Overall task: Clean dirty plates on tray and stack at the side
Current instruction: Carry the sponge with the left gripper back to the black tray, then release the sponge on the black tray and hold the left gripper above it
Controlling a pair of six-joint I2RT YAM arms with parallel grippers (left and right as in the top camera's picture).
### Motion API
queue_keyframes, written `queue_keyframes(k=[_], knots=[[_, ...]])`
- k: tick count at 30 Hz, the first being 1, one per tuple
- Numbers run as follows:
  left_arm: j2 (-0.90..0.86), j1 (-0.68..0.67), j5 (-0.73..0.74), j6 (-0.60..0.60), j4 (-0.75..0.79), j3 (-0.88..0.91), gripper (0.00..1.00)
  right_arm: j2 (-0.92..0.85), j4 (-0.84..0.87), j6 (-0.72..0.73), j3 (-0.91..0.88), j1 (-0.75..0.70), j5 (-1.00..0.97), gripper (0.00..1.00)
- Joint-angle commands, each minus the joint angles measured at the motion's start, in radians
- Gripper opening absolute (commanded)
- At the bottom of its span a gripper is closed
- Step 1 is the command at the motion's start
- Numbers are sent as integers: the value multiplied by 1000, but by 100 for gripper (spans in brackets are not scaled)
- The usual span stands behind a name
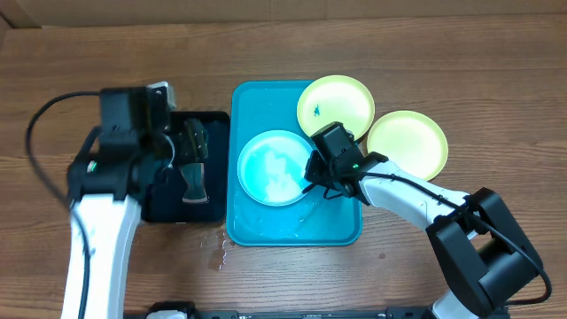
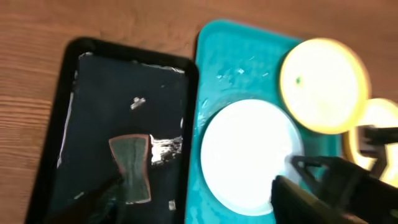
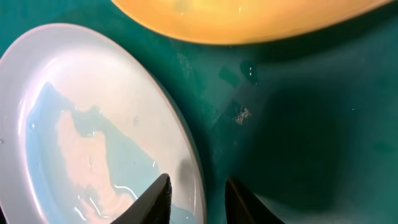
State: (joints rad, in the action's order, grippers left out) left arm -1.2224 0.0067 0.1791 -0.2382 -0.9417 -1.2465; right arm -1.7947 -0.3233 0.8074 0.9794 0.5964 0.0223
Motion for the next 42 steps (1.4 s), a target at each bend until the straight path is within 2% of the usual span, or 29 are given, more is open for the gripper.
queue_keyframes(k=[1,2,3,4,10,21,24,30,42], knots=[[69,1,-32,-13,-27,-16,81,-2,8,-5,2,0,-23,30],[85,1,-64,-13,-40,-16,86,-2,8,-5,2,0,-23,31],[96,1,-95,-13,-54,-16,97,-2,8,-5,2,0,-30,30],[101,1,-117,-13,-67,-16,100,-2,9,-5,2,0,-35,30],[85,1,-138,-12,-128,-14,100,-2,16,-5,2,0,-47,29],[24,1,-135,-13,-132,-14,100,-2,15,-5,2,0,-47,29],[3,1,-135,-13,-131,-14,100,-2,12,-5,2,0,-47,24],[-40,1,-135,-13,-132,-14,100,-2,11,-5,2,0,-44,6],[-135,1,-135,-13,-131,-14,100,-2,8,-5,2,0,-2,4]])
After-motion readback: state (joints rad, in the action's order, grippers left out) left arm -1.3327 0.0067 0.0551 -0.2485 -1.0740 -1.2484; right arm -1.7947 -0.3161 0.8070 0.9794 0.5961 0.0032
